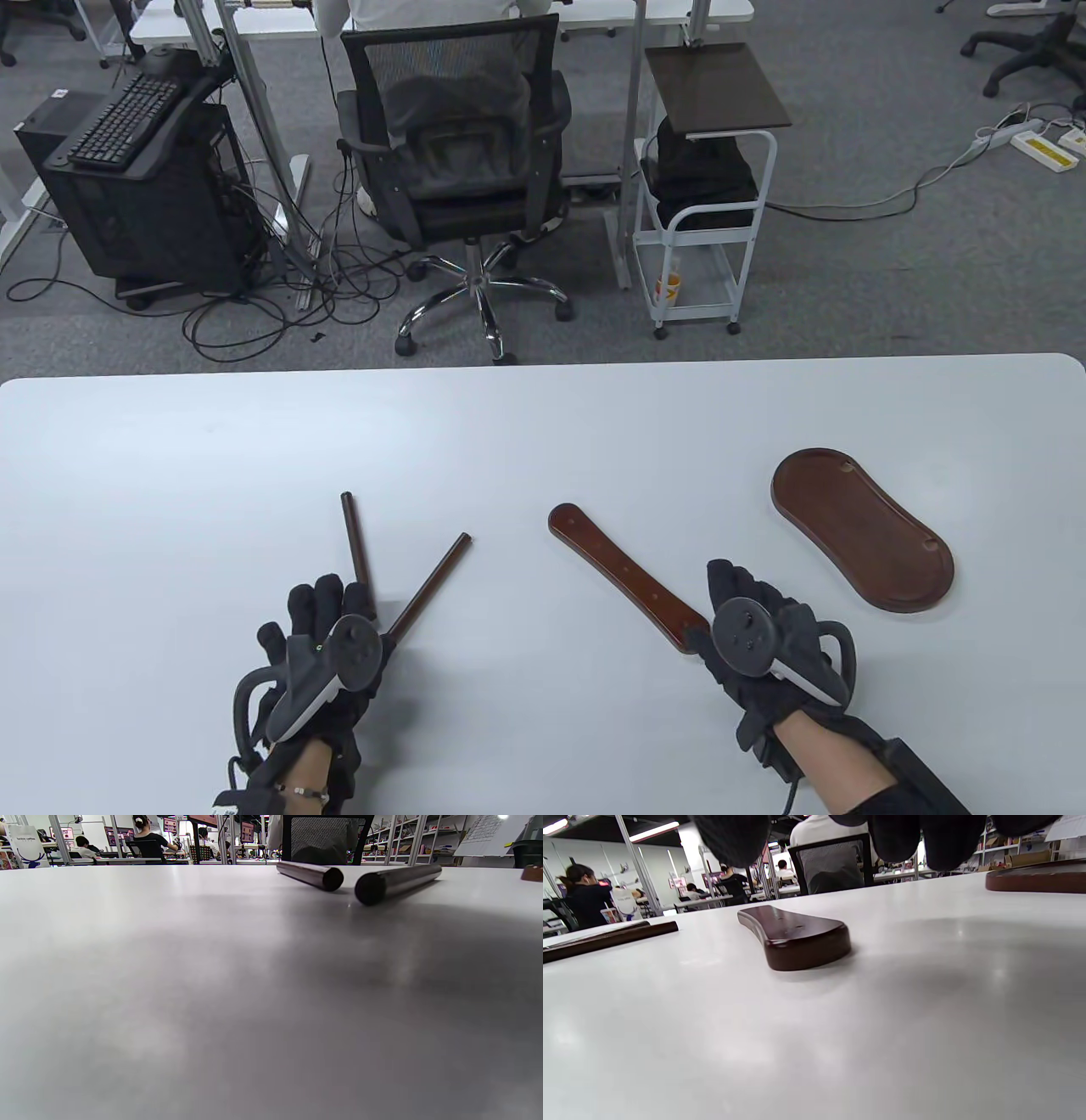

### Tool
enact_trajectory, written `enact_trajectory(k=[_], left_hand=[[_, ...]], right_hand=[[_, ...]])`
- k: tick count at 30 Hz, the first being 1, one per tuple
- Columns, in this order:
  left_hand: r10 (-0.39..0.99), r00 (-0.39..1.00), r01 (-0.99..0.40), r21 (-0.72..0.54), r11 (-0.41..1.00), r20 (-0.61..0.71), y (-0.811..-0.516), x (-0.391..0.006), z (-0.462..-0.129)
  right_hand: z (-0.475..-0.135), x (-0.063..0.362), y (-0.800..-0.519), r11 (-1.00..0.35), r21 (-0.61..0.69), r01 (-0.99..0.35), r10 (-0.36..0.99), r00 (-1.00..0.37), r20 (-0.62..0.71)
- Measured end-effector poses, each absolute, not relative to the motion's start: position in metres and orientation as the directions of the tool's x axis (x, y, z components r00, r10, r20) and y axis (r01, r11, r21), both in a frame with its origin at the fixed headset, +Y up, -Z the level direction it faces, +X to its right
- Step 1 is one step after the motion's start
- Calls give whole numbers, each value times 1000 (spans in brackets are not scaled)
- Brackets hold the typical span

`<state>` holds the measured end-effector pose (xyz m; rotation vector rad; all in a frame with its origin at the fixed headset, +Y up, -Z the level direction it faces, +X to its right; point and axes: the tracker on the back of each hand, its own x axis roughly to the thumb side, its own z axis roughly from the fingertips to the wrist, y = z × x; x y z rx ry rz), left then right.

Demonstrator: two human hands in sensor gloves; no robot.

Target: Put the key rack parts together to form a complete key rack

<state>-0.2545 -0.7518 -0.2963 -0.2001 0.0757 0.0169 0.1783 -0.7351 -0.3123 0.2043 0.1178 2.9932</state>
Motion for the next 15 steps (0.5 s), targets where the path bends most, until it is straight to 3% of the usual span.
enact_trajectory(k=[8,15], left_hand=[[24,997,-39,-195,980,-80,-752,-256,-297],[33,997,-48,-199,979,-75,-752,-256,-298]], right_hand=[[-343,137,-743,-976,210,-61,87,-989,116],[-351,121,-759,-976,216,41,-22,-995,92]])
